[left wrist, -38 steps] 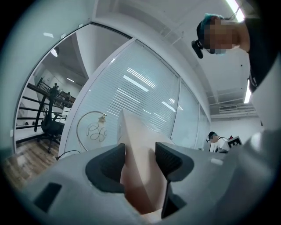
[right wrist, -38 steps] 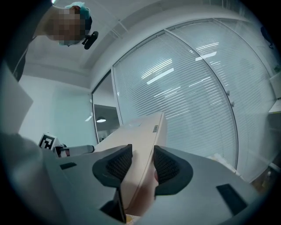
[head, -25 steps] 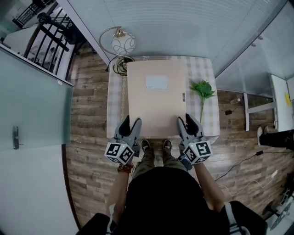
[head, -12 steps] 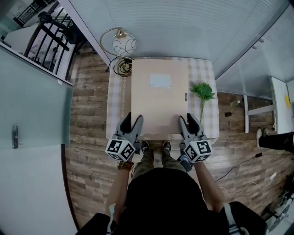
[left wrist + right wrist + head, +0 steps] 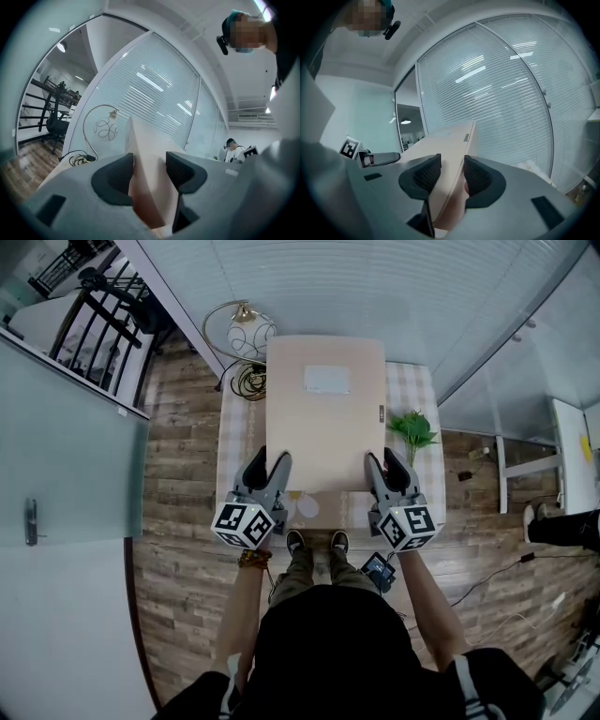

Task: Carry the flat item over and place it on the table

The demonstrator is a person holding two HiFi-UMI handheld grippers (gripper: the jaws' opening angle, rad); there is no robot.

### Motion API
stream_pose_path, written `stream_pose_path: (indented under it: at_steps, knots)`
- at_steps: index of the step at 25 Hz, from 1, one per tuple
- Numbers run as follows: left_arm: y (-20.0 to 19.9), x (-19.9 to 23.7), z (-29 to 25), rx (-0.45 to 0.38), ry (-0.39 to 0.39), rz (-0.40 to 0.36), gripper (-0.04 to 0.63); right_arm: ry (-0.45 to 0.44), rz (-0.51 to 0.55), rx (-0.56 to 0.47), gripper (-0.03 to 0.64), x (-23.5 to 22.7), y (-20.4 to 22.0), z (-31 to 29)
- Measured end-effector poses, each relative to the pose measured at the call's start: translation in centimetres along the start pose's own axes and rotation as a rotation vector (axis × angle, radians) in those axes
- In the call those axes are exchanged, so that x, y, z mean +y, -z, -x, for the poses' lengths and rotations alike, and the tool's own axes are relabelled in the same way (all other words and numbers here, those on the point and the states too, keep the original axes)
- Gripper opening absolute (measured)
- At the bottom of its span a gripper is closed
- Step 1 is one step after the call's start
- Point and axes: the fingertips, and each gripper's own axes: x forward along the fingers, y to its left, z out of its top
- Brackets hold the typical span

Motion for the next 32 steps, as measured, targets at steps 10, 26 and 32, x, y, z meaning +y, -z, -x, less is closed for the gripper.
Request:
stream_pose_path:
  at_steps: [10,26,32]
  knots:
    - [-0.2,0.6,-2.4,0.009,0.010,0.006,0.224,-0.009,0.008,-0.002,0.140,-1.6,-0.2,-1.9]
    - [4.1,1.8,-3.6,0.112,0.001,0.039,0.225,0.004,-0.036,0.105,0.141,-3.8,4.3,-2.3]
    - [6.8,2.7,-3.1,0.155,-0.024,0.081,0.225,-0.002,-0.046,0.164,0.141,-4.3,6.6,-2.3]
